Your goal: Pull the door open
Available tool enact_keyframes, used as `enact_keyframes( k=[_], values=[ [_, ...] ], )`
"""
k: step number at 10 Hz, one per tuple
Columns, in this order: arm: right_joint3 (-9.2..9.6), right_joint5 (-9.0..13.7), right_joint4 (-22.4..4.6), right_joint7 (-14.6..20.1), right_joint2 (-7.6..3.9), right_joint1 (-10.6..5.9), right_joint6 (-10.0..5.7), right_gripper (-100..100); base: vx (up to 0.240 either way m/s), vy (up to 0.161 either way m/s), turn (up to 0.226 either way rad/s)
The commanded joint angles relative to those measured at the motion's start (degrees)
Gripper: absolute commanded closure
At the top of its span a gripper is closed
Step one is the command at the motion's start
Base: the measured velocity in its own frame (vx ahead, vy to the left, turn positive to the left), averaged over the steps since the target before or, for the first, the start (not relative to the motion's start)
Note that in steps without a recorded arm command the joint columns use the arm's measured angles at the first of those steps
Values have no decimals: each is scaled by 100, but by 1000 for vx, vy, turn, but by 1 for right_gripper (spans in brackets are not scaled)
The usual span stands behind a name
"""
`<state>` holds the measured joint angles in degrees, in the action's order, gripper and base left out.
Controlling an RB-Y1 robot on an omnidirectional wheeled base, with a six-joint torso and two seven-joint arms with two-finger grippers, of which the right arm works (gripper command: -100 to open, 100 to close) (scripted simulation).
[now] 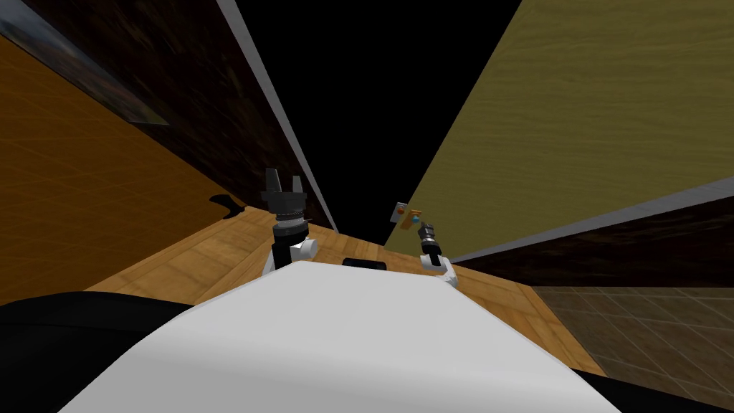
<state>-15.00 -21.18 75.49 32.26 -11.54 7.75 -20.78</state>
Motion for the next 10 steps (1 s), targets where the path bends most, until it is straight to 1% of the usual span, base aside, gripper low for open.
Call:
enact_keyframes(
  k=[1,2,3,4,6,8,9,10],
  values=[
    [2,-1,-3,0,2,2,3,100,-13,-1,-2],
    [2,-1,-3,0,2,2,3,100,0,0,0],
    [-36,-2,5,25,-31,77,10,-100,-94,4,-105],
    [-35,-6,16,37,-37,95,9,-100,-181,-29,-56],
    [17,-33,85,96,-43,145,-12,-100,-193,-7,17],
    [150,-84,210,185,-25,173,-58,-100,-210,103,61],
    [100,-66,149,150,-33,167,-63,-100,-85,56,4],
    [-58,-32,68,121,-84,235,-15,-100,-31,-40,-200]
  ],
)
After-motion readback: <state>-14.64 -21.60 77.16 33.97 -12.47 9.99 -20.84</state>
